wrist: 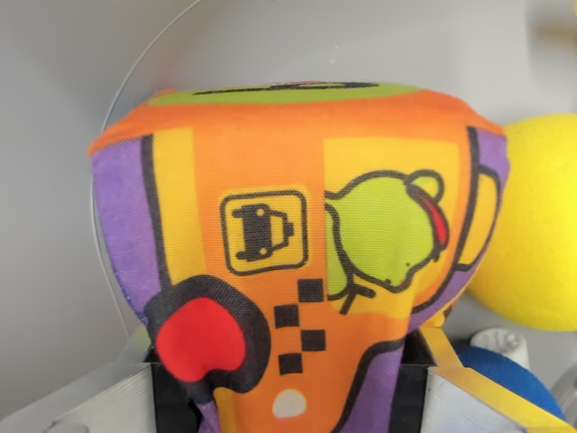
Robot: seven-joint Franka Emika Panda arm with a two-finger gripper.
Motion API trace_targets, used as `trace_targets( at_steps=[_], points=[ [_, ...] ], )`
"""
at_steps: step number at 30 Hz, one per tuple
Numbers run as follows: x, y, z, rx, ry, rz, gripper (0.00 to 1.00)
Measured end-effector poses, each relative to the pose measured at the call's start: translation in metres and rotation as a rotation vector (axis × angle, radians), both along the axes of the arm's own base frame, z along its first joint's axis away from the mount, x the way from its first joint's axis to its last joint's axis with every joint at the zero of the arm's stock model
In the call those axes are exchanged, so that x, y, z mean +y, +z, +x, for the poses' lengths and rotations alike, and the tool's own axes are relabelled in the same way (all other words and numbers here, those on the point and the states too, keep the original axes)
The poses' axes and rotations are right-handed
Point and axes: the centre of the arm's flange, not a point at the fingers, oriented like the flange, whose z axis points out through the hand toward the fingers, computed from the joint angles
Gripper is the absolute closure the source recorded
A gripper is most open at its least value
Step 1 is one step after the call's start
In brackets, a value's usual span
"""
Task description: Pick an object from the bin
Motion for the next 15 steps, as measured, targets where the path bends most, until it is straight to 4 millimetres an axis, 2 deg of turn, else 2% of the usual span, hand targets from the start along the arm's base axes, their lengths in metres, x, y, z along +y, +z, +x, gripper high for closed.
trace_targets(
  at_steps=[15],
  points=[
    [0.000, 0.031, 0.000, -0.001, -0.003, 0.000, 1.00]
  ],
)
